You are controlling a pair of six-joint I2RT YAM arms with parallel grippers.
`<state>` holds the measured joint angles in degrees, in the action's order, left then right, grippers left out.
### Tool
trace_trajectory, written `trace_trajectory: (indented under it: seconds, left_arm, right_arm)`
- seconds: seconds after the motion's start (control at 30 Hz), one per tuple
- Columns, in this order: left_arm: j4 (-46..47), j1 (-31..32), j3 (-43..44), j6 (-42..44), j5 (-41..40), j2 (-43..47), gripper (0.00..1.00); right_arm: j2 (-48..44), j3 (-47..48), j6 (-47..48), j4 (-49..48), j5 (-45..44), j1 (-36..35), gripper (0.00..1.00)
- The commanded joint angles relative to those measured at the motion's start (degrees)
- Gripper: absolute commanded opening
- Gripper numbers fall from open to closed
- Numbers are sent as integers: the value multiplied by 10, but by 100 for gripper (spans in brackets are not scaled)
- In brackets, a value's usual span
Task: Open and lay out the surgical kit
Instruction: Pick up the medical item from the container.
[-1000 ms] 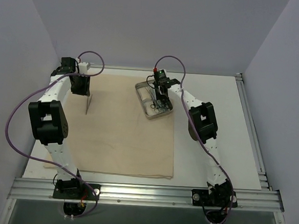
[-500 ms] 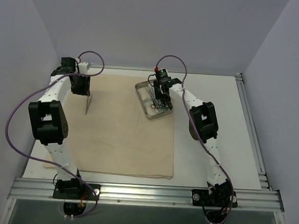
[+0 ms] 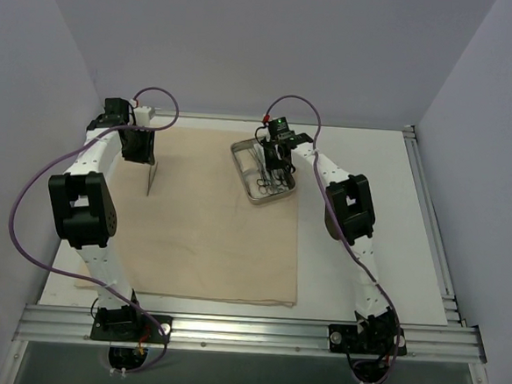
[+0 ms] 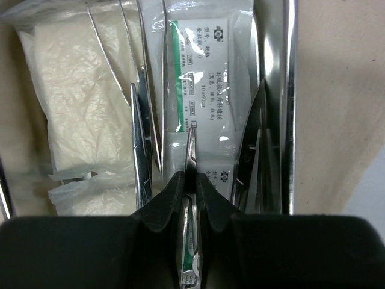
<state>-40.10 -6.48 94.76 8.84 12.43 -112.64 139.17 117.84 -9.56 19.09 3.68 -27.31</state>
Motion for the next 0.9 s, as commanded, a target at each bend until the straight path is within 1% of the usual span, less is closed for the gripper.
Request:
trace_trajectory:
  seconds: [0.0,0.23,0.6,0.87]
  left_arm:
    - [2,-3,23,7,15,8,43]
    - [3,-3,21,7,18,9,43]
    - [3,-3,20,7,17,10,43]
    - [2,-3,20,7,22,8,43]
  right_arm:
    - [-49,-6,-7,20,34,-1,0]
    - [-78,-27,-11,-5,26,-1,0]
    - [-68,-31,-16,-23,-6,3,0]
    - [-88,-38,-33,-75,-20,10,0]
